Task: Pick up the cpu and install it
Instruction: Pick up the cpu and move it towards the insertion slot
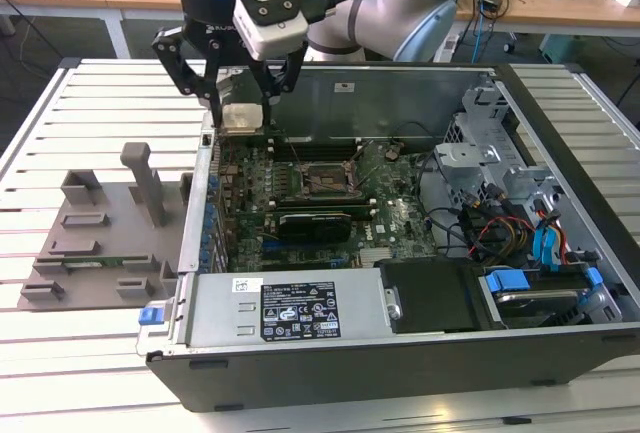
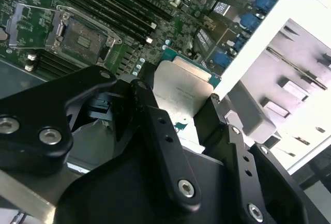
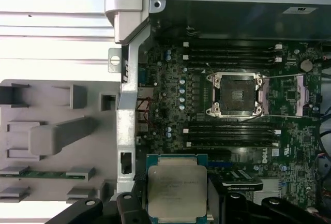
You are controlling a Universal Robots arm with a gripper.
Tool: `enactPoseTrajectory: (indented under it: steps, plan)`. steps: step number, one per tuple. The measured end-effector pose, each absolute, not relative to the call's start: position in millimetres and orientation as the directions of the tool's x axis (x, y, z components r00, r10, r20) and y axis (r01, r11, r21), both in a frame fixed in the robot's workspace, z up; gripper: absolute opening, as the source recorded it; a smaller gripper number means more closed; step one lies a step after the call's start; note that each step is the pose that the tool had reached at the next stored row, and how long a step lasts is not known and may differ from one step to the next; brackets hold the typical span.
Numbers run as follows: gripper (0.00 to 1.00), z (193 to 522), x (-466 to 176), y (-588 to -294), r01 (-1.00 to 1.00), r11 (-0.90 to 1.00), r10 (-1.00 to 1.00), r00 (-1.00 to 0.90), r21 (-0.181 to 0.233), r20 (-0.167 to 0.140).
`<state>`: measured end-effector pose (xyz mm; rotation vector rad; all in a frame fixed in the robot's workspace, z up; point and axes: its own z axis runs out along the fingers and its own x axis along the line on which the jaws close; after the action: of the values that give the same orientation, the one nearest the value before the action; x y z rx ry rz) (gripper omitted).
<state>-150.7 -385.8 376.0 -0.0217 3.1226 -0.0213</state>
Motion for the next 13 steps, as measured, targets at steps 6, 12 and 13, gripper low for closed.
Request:
enactPoseTrajectory:
  steps: [6, 12, 13]
  plan:
    - [0.55, 375, -138, -384, -0.014, 1.0, -0.014, -1.0, -0.014, -0.019]
    - [0.55, 375, -128, -383, -0.014, 1.0, -0.014, -1.0, -0.014, -0.019]
    - [0.55, 374, -126, -382, -0.014, 1.0, -0.014, -1.0, -0.014, -0.019]
